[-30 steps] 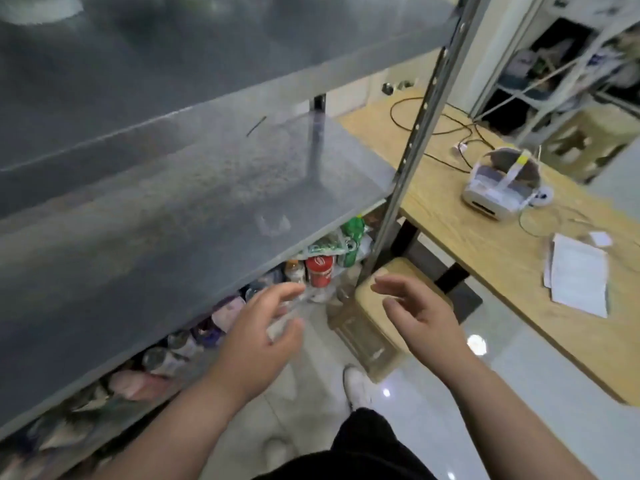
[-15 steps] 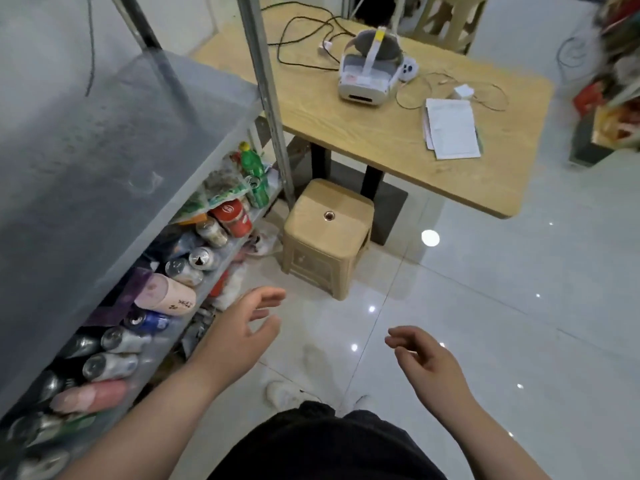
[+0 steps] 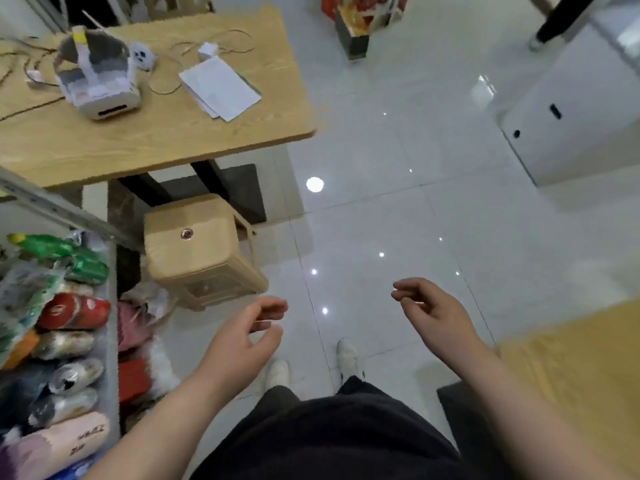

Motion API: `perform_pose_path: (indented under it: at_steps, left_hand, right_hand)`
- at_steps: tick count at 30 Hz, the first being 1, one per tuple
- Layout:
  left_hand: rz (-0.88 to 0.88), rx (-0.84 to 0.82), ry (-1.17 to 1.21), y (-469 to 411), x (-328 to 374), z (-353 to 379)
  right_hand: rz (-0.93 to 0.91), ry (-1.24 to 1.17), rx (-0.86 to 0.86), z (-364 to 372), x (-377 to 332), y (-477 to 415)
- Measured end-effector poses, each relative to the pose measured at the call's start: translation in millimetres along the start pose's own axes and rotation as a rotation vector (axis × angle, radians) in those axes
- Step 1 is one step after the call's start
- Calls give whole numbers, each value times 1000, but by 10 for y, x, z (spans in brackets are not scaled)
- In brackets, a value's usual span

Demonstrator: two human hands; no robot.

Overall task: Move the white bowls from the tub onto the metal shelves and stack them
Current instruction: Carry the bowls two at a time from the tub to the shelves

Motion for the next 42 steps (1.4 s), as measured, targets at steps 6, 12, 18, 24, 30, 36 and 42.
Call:
perform_pose_path:
  at_steps: [6,12,18,24,30,36,42]
  left_hand:
    - [156,-356,-186,-58,-25,185]
    - [298,-587,-307,59,288,816]
    - [432,-736,-398,511,668,1902]
    - [479,-845,-454,1248,736,3089]
    - [459,-942,-486,1741,645,3942]
    - [453,-1020,-487,1782,772,4538]
    - [488,-1167,-493,1618,1210,5339]
  right_hand:
    - [165,-165,371,161,459,1104]
    - [299,-248,555,525,1071,2270]
    - [360,-435,702,690,1706,3209]
    - [385,-519,759,581,2414,4239]
    - [405,-568,888,199,2979,4957]
    - [424,-603,988,-296,3354,5159]
    - [510,-633,1058,-782,3547,5240]
Point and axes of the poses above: each hand's wrist, its own y-axis away from the middle knuckle, its own z-axis out of the palm, x = y × z, the point moved 1 cm from there along -y, towards the middle knuckle, and after that the axes turned 7 degrees about -x, right-handed, at the moved point
